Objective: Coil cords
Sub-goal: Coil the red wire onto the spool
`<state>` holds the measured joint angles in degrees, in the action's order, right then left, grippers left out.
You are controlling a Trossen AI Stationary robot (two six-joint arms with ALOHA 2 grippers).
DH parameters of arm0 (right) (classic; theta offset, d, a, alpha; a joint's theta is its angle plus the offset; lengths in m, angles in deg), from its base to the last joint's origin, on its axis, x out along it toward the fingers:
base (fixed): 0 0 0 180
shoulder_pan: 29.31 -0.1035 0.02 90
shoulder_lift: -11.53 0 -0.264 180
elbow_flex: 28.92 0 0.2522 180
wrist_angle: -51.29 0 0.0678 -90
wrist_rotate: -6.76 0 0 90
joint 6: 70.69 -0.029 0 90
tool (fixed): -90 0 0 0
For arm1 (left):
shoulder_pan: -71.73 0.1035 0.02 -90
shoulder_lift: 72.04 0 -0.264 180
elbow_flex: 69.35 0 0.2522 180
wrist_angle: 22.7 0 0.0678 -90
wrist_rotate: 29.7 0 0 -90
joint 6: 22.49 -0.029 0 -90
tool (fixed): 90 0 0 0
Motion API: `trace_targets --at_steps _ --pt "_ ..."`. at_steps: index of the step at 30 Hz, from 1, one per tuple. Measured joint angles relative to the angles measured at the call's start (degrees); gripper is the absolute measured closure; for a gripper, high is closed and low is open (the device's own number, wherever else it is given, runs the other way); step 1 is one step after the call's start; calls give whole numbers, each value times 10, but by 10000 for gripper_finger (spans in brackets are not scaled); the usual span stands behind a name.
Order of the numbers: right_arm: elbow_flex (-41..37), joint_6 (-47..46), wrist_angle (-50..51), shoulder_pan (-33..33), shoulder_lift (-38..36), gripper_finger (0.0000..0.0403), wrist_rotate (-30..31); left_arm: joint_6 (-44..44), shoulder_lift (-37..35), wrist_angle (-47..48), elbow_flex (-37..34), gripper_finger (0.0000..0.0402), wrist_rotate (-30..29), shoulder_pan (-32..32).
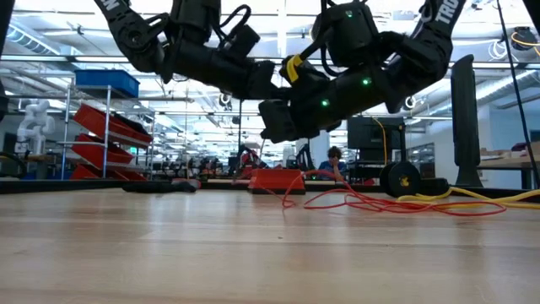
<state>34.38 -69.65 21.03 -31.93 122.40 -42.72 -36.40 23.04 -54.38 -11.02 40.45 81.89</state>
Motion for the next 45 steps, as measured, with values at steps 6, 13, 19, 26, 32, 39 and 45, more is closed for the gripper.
trace_targets --at_steps 6,13,19,26,32,39,45 --pt "0 1 -1 -18 0 391 4 0 -3 -62 0 401 -8 0" --pt "-21 -20 39 -53 0 311 92 0 -3 -68 0 401 -18 0" --pt "-76 -25 -28 -87 -6 265 163 1 -3 -90 0 401 -16 0" --pt "-184 -20 -147 -102 -81 270 168 36 -5 -110 1 401 40 0" --pt "-251 0 -246 -59 -149 283 117 74 -5 -141 1 401 75 -11" --pt "-254 7 -282 9 -165 303 -15 76 -5 -180 1 401 107 -28" --pt "-243 6 -315 46 -152 324 -87 76 -5 -182 1 401 108 -32"
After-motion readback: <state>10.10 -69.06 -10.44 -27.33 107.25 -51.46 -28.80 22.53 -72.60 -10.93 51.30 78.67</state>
